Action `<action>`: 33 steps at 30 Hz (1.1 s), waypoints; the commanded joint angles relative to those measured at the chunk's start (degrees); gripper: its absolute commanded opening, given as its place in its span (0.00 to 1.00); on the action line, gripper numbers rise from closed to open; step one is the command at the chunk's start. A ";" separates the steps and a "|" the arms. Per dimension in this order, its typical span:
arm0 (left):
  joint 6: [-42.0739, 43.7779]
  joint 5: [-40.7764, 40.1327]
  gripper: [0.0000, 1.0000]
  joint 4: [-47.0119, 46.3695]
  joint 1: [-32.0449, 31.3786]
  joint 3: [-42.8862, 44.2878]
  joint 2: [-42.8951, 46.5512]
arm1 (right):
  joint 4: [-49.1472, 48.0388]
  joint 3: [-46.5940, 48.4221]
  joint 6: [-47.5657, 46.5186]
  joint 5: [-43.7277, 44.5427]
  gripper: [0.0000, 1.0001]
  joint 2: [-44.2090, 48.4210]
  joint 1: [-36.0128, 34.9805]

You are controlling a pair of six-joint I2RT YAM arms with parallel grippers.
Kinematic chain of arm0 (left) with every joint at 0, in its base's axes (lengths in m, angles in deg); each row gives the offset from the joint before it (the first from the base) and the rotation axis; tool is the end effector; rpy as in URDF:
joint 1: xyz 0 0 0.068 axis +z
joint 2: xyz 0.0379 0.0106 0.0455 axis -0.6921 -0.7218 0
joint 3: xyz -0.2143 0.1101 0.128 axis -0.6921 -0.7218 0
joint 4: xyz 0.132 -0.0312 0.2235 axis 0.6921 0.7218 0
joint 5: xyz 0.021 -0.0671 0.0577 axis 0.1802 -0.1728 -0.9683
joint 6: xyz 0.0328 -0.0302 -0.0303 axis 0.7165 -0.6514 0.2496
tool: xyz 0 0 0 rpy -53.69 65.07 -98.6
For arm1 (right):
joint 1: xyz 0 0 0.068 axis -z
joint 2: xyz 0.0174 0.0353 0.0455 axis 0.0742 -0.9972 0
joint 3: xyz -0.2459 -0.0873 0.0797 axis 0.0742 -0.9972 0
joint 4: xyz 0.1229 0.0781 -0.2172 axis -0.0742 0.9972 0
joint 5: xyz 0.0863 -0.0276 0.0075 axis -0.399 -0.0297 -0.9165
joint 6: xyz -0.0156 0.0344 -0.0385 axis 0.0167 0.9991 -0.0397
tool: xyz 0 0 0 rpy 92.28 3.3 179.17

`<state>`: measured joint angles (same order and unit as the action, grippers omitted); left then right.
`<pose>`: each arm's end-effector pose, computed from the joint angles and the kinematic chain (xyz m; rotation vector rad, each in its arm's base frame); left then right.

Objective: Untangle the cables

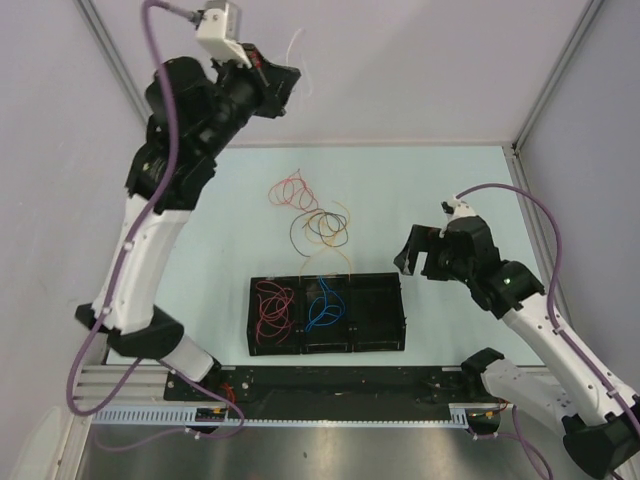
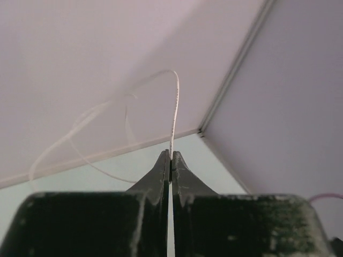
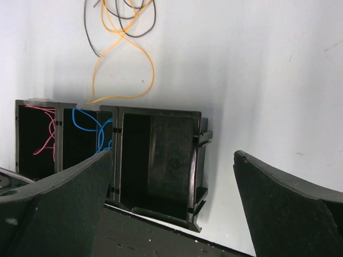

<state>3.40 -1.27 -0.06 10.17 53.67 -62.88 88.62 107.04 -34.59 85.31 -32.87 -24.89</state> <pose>0.2416 -0.1586 0.5894 0.1829 1.5040 -0.6745 0.1594 0.0882 0.3137 -0.0006 2.2874 0.5211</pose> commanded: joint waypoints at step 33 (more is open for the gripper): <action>1.10 25.15 0.00 -0.48 -12.43 -38.35 9.90 | -17.58 10.54 -1.81 -19.27 0.73 8.16 0.85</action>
<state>2.42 19.16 -3.60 -1.22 11.99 -53.68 74.24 114.38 -33.47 70.79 -23.19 -24.37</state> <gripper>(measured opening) 0.011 0.749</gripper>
